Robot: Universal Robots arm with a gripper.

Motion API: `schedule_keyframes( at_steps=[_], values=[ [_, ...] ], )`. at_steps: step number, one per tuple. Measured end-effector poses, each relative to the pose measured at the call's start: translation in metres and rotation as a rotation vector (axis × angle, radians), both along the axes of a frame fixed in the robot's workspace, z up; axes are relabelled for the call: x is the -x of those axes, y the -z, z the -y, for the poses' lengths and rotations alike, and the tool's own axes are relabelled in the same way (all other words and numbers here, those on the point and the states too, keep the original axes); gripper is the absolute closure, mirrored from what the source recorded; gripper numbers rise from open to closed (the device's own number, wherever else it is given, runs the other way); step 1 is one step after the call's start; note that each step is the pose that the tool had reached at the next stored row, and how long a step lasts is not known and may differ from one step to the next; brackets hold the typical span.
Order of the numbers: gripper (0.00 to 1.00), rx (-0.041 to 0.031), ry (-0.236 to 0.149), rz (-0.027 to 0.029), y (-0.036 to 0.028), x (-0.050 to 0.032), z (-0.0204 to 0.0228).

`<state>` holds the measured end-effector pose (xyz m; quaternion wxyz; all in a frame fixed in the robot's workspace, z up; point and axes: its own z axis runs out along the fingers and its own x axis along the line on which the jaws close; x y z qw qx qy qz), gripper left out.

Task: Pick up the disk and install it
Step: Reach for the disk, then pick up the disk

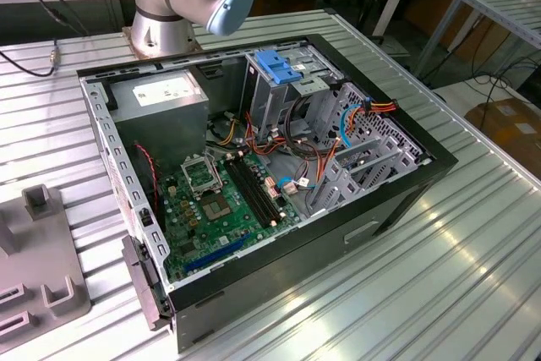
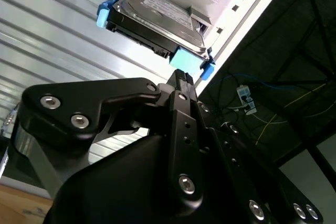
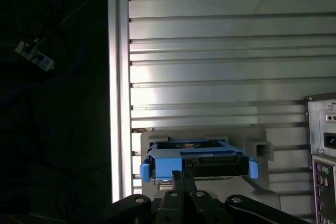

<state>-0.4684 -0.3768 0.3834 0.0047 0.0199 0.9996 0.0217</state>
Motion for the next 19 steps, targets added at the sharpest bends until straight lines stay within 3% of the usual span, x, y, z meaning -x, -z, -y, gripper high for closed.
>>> schedule_keyframes(
  at_steps=[3,17,18,19],
  values=[
    [0.90,0.0001,0.000,-0.0001,0.0000,0.0061,0.0001],
    [0.90,0.0000,0.000,0.0000,0.0000,0.0068,0.0000],
    [0.90,0.0000,-0.005,0.0000,0.0000,0.0068,0.0000],
    [0.90,0.0000,-0.033,0.0000,0.0000,0.0069,0.0000]
  ],
)
